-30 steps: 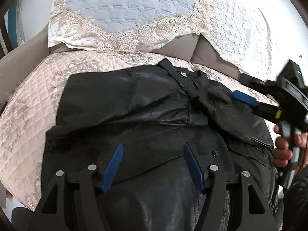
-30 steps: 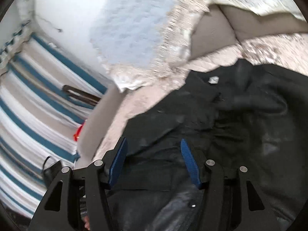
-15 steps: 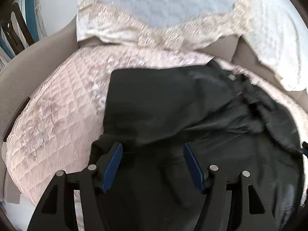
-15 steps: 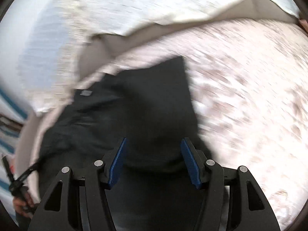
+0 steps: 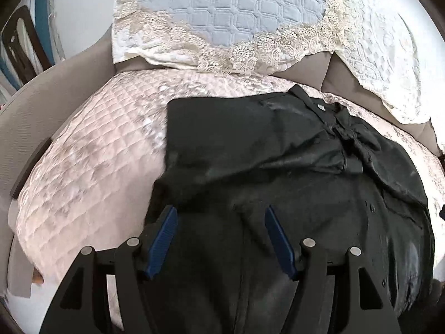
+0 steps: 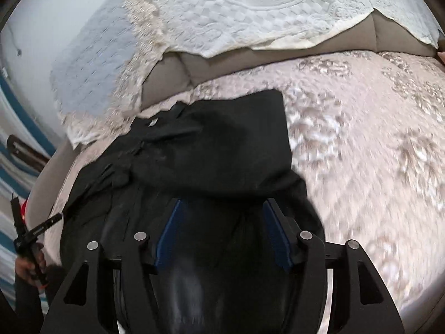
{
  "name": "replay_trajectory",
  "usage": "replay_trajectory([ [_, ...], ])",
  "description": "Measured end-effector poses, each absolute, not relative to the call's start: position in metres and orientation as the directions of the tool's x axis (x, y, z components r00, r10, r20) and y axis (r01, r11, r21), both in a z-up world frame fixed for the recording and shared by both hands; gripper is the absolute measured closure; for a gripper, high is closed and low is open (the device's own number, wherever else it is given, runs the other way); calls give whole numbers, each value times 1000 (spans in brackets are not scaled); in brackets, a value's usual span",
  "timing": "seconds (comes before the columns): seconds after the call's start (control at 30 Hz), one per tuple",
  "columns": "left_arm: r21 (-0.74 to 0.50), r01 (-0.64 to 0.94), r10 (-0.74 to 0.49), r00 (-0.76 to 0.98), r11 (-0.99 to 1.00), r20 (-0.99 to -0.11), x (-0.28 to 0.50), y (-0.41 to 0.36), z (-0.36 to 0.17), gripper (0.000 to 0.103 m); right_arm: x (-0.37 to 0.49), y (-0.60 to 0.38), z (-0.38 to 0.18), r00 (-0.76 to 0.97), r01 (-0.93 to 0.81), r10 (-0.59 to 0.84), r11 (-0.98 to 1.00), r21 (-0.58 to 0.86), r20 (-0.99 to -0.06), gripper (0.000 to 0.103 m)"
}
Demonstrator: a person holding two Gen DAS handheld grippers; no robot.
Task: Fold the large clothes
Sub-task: 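Fold the held sleeve and side over the jacket body with the right gripper, then grasp the drawstring hem with both grippers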
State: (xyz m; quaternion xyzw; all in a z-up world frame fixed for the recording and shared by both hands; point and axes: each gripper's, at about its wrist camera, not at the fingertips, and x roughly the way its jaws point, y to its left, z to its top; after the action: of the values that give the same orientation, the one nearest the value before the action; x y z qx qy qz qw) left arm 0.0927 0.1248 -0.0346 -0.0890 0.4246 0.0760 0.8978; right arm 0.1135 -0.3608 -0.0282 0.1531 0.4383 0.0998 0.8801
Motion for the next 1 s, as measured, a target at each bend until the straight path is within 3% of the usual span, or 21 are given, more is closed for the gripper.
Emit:
replay_trajectory([
  [0.5, -117, -267, 51, 550, 957, -834, 46, 157, -85, 34, 64, -414, -80, 492, 122, 277, 917, 380, -826, 36],
  [0.9, -195, -218, -46, 545, 956, -837, 8, 148, -99, 25, 38, -403, -90, 401, 34, 459, 857, 514, -793, 35],
  [0.97, -204, -218, -52, 549, 954, -834, 5, 148, -101, 25, 38, -401, -90, 398, 28, 462, 857, 514, -792, 39],
  [1.0, -205, -220, -53, 548, 954, -835, 5, 148, -101, 25, 40, -399, -90, 389, 27, 467, 856, 516, -794, 48],
])
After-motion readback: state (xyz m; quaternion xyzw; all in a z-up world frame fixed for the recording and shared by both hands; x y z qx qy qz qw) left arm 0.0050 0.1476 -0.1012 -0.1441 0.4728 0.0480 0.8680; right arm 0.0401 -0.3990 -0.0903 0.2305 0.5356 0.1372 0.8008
